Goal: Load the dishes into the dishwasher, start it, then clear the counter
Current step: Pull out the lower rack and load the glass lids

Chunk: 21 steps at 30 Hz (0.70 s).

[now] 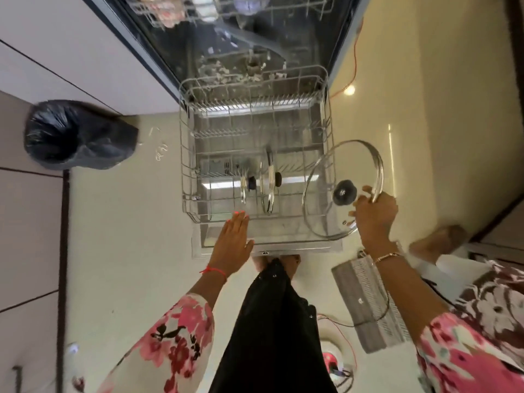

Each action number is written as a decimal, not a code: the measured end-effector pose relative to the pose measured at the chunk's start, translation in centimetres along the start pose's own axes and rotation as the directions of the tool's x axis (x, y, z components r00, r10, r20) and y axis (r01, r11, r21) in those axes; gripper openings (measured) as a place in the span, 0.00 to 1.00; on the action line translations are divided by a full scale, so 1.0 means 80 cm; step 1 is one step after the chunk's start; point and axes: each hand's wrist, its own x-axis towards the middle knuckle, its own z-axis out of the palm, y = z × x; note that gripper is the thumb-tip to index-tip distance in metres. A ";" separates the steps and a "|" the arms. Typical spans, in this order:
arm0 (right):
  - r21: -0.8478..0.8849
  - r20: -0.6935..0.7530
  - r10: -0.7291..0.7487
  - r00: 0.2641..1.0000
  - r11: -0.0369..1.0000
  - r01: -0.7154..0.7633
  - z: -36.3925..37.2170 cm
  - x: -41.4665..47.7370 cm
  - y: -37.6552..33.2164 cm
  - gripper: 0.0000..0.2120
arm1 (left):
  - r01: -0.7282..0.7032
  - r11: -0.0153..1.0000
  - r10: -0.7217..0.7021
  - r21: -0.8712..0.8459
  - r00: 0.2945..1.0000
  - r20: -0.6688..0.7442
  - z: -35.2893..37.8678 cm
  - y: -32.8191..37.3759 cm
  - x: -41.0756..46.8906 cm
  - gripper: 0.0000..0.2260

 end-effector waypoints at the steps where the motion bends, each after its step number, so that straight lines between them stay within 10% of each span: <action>1: -0.046 0.002 -0.046 0.999 0.998 0.046 0.012 0.009 0.001 0.09 | 0.002 1.000 -0.002 0.005 1.000 0.021 0.009 0.000 0.011 0.27; 9: -0.336 0.140 -0.322 0.936 0.874 0.351 0.099 0.074 0.024 0.08 | -0.001 0.997 -0.010 0.072 0.987 0.158 0.079 -0.012 0.103 0.24; 21: -0.509 0.228 -0.317 0.921 0.767 0.390 0.171 0.098 0.048 0.13 | 0.037 0.991 -0.033 -0.127 0.999 0.036 0.103 -0.018 0.137 0.25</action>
